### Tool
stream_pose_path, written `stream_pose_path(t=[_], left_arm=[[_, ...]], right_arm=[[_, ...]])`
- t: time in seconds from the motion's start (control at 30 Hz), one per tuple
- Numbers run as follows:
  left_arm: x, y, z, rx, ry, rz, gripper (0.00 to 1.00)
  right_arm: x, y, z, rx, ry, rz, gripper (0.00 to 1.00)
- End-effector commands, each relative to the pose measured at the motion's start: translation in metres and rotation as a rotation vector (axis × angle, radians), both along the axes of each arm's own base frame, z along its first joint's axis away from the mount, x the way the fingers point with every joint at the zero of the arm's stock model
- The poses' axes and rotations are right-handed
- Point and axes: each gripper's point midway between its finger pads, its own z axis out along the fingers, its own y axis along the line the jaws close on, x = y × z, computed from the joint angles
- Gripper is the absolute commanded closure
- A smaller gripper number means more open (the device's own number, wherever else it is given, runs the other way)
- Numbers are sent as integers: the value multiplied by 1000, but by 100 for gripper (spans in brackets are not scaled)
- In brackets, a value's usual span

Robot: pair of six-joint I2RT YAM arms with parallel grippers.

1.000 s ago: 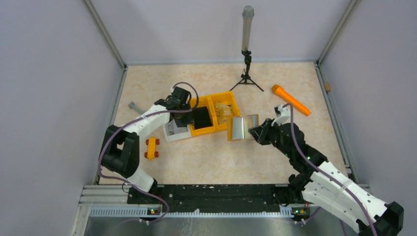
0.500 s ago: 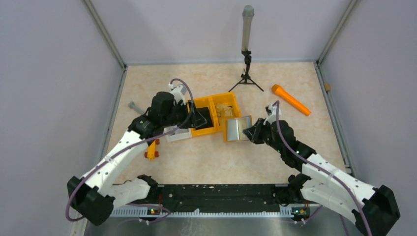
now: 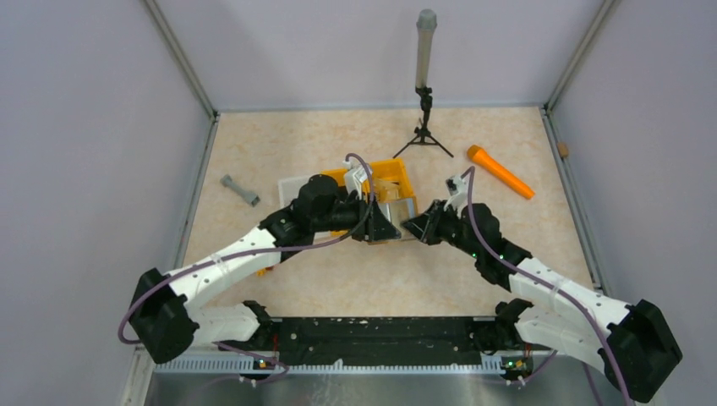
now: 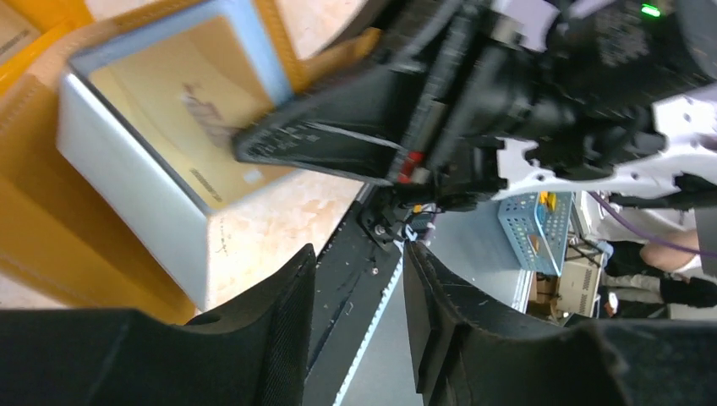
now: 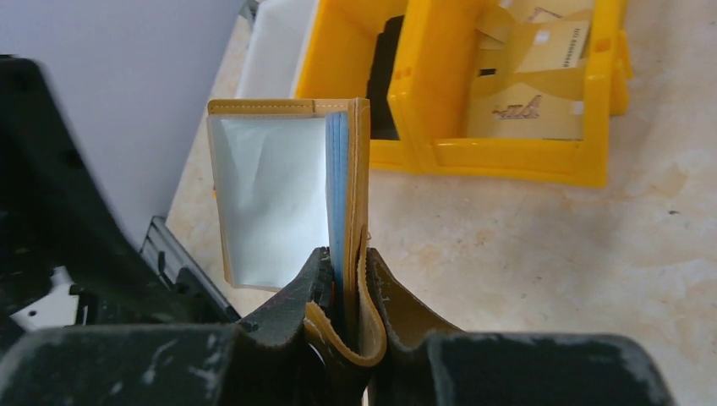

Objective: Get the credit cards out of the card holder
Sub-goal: Remove the credit card from the card holder.

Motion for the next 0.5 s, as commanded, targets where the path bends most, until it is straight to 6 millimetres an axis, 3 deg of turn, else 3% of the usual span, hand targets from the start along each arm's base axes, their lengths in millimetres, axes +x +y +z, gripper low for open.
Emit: stream_pose_path(t=[0.0, 0.27, 0.47], left_arm=[[23, -13, -2, -30, -5, 70, 55], [33, -6, -28, 34, -5, 118, 59], [28, -2, -27, -13, -2, 94, 62]], right_arm=[[-8, 14, 39, 165, -76, 75, 100], [-24, 7, 50, 268, -78, 75, 100], [-37, 8, 56, 359, -54, 110, 100]])
